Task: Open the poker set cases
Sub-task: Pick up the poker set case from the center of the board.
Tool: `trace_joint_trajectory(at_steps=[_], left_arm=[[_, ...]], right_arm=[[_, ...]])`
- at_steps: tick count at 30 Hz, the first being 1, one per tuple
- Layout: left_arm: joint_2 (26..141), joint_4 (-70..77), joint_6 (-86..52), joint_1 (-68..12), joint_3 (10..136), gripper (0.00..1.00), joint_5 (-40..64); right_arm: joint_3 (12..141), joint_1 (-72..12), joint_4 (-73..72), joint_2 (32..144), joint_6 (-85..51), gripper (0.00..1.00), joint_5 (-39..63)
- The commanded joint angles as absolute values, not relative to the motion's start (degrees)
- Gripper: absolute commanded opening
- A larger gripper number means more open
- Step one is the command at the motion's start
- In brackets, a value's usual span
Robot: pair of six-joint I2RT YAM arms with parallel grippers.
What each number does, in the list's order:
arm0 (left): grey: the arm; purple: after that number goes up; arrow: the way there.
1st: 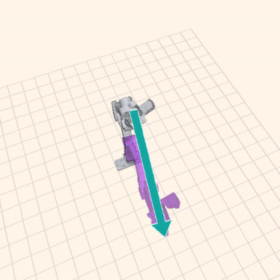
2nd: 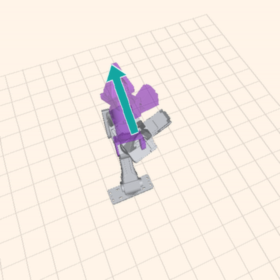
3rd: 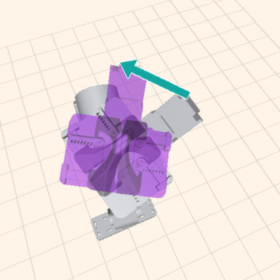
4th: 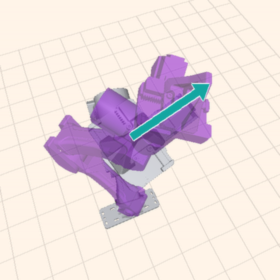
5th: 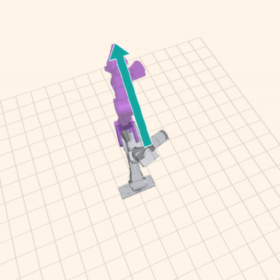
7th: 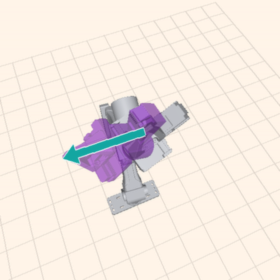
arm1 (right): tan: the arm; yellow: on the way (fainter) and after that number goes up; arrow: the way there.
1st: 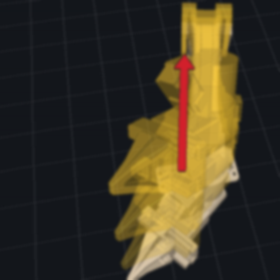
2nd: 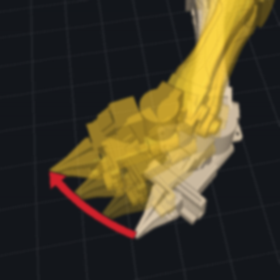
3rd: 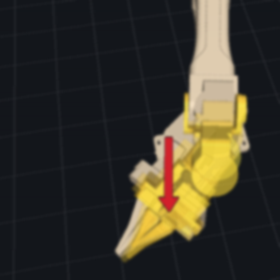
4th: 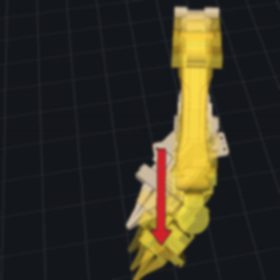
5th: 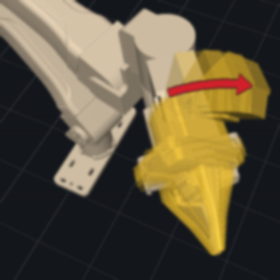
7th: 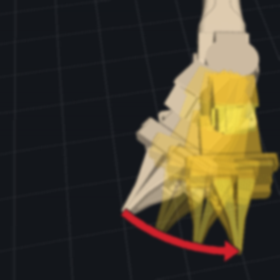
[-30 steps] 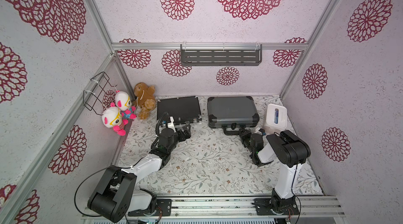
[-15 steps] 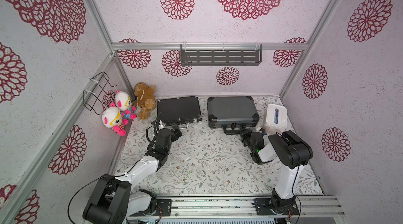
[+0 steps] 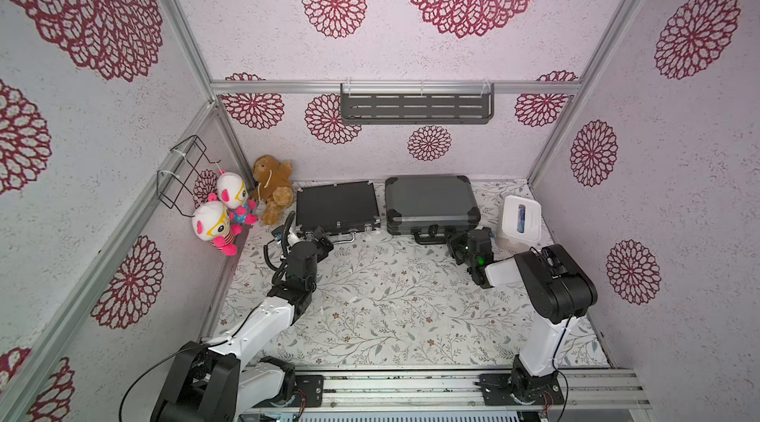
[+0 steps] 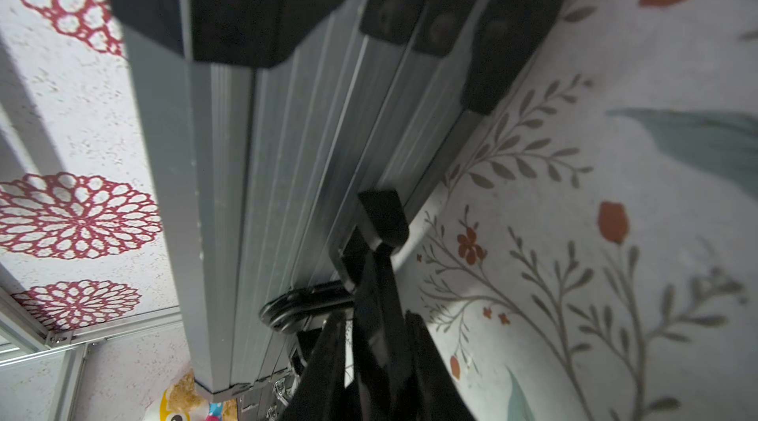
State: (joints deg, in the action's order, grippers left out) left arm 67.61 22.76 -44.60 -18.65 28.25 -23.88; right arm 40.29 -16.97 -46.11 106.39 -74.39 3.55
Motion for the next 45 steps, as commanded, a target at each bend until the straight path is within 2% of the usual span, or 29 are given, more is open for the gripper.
trace_joint_trajectory(at_steps=[1, 5, 7, 14, 21, 28, 39, 45], left_arm=[[71.3, 29.7, -38.6, -23.3, 34.1, 0.92, -9.2], [82.7, 9.3, -18.9, -35.5, 53.6, 0.89, -8.3], [89.7, 3.4, -9.4, -41.1, 60.8, 0.90, -12.0], [108.0, -4.6, 9.7, -46.4, 75.6, 0.86, -16.6], [115.0, 4.0, 22.7, -46.8, 76.6, 0.87, -17.7], [122.1, 10.6, 36.6, -47.9, 77.3, 0.90, -24.3], [126.7, 14.7, 37.8, -47.8, 80.9, 0.97, -24.4], [128.7, 15.8, 38.4, -47.6, 82.6, 0.95, -23.8]], right_arm=[[41.1, -17.8, -45.2, 103.7, -61.9, 0.00, 7.7], [39.5, -17.8, -46.4, 102.6, -63.3, 0.00, 5.9], [39.0, -17.8, -47.5, 102.2, -64.6, 0.00, 5.6], [41.2, -18.0, -47.6, 102.1, -66.2, 0.00, 7.5], [42.3, -18.0, -45.9, 100.4, -65.6, 0.00, 8.3], [42.6, -17.6, -47.3, 100.5, -65.8, 0.00, 10.7], [42.9, -17.3, -48.1, 101.7, -65.7, 0.00, 11.9], [44.1, -17.3, -48.1, 102.6, -66.2, 0.00, 12.6]])
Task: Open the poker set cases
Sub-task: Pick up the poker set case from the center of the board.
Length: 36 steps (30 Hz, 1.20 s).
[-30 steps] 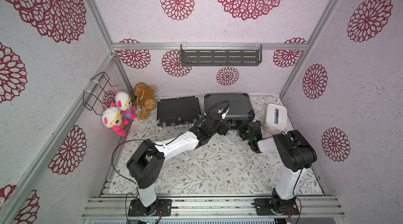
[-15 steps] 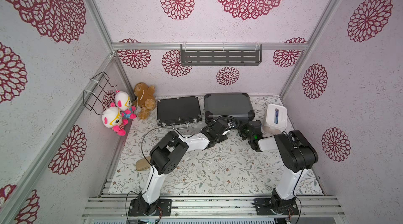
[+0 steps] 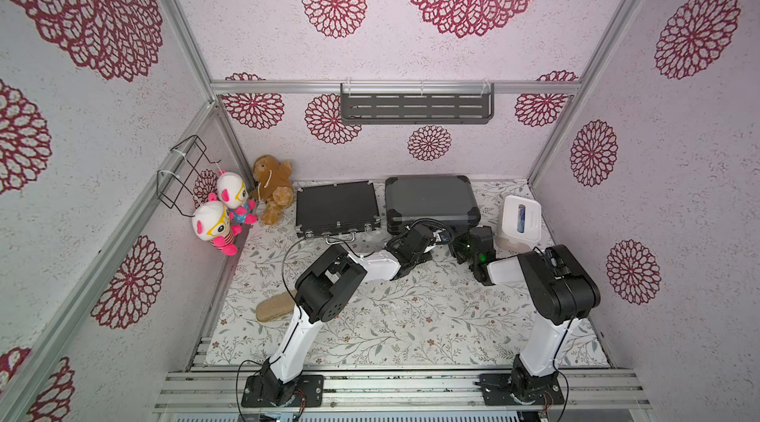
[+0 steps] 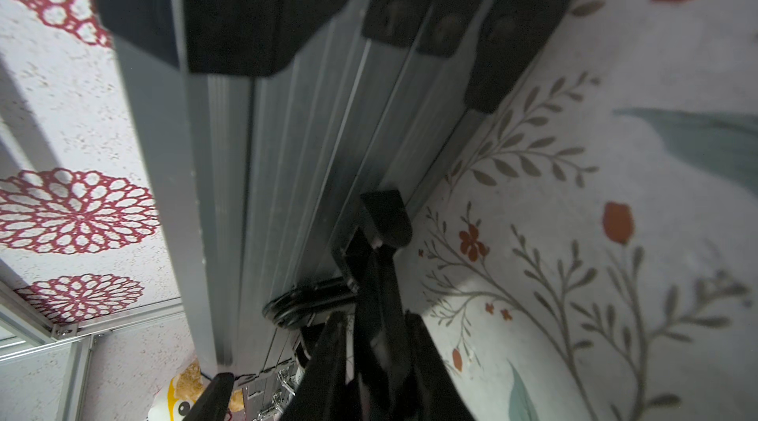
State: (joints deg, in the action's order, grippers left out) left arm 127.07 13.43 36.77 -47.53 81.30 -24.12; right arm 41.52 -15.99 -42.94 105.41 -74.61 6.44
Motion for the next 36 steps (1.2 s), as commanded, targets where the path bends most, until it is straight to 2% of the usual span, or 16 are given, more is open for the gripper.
trace_joint_trajectory(at_steps=[1, 7, 15, 28, 34, 36], left_arm=[[128.9, 16.0, 38.5, -47.6, 82.7, 0.94, -23.7], [130.2, 16.8, 39.0, -47.6, 82.7, 0.87, -22.9], [131.3, 14.4, 39.3, -48.0, 84.1, 0.72, -22.7], [132.2, 14.0, 40.4, -48.8, 85.8, 0.29, -23.1], [132.0, 13.1, 39.7, -48.9, 86.0, 0.00, -22.6], [131.6, 12.9, 39.3, -48.9, 86.0, 0.00, -22.2]], right_arm=[[44.3, -17.3, -48.1, 102.7, -66.3, 0.00, 12.6], [44.7, -17.2, -47.5, 102.5, -66.3, 0.00, 12.6], [44.4, -17.2, -48.0, 102.7, -66.2, 0.00, 12.2], [45.4, -16.8, -47.6, 102.7, -66.4, 0.00, 12.6], [45.7, -16.6, -47.4, 102.4, -66.9, 0.00, 13.0], [45.8, -16.6, -47.3, 102.3, -67.1, 0.00, 13.2]])
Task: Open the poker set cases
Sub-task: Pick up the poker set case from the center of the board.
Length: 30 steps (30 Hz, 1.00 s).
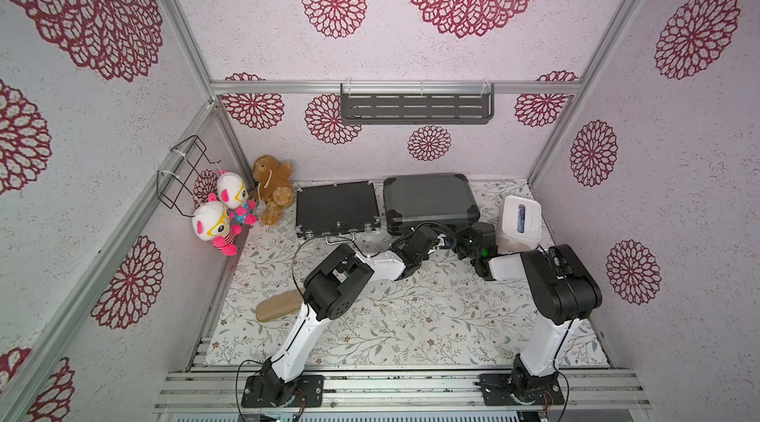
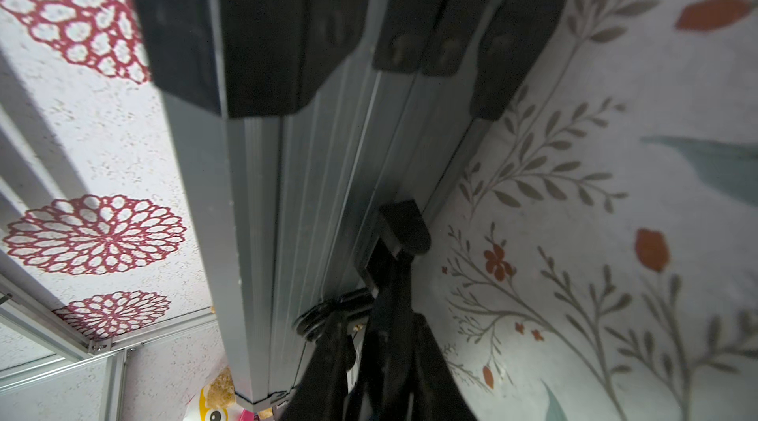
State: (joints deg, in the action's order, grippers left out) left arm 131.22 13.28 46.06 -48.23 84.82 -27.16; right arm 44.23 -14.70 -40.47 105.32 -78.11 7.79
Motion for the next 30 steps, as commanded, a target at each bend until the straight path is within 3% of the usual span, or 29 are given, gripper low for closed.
trace_joint_trajectory(at_steps=[1, 14, 30], left_arm=[[131.1, 12.8, 39.2, -48.8, 85.9, 0.00, -21.8], [126.5, 0.3, 28.5, -47.4, 90.0, 0.00, -8.8], [126.3, -2.8, 22.3, -46.0, 93.1, 0.00, -2.6]], right_arm=[[45.8, -16.6, -47.2, 102.2, -67.1, 0.00, 13.3], [47.4, -15.7, -42.3, 100.2, -66.7, 0.00, 14.9], [44.7, -12.0, -28.3, 88.5, -56.5, 0.41, 12.7]])
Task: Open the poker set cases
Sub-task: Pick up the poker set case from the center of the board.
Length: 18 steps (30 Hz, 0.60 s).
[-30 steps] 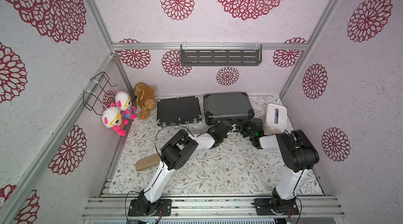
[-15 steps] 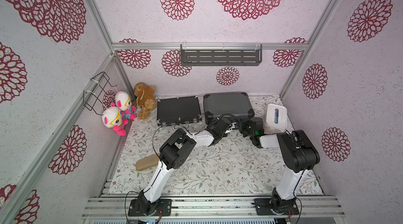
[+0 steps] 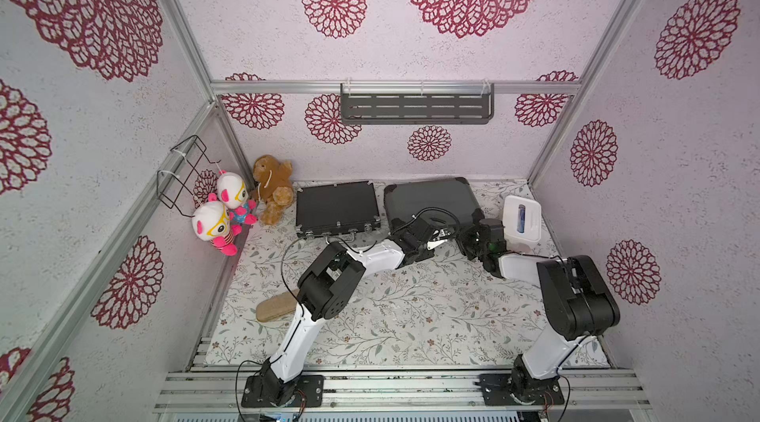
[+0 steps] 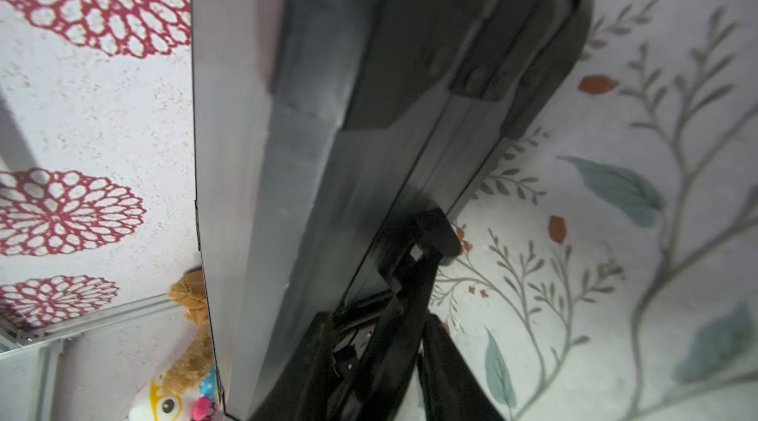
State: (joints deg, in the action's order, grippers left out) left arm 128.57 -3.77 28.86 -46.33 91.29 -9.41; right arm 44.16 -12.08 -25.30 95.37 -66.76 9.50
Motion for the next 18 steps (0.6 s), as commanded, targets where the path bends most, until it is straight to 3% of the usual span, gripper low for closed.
trace_joint_trajectory(at_steps=[1, 7, 12, 18], left_arm=[[126.4, -3.3, 22.4, -46.0, 93.3, 0.00, -2.2], [126.7, -4.6, 20.0, -45.8, 94.8, 0.00, -2.0], [126.8, -5.6, 16.0, -45.7, 97.0, 0.00, -3.3], [126.7, -9.1, 10.6, -45.7, 101.7, 0.00, -2.5]], right_arm=[[44.4, -11.8, -27.0, 87.3, -55.2, 0.42, 12.2], [40.9, -11.8, -20.4, 79.1, -49.3, 0.45, 8.4], [36.1, -11.9, -11.9, 73.8, -46.8, 0.41, 2.0], [29.9, -12.1, -15.3, 71.8, -48.5, 0.41, 5.5]])
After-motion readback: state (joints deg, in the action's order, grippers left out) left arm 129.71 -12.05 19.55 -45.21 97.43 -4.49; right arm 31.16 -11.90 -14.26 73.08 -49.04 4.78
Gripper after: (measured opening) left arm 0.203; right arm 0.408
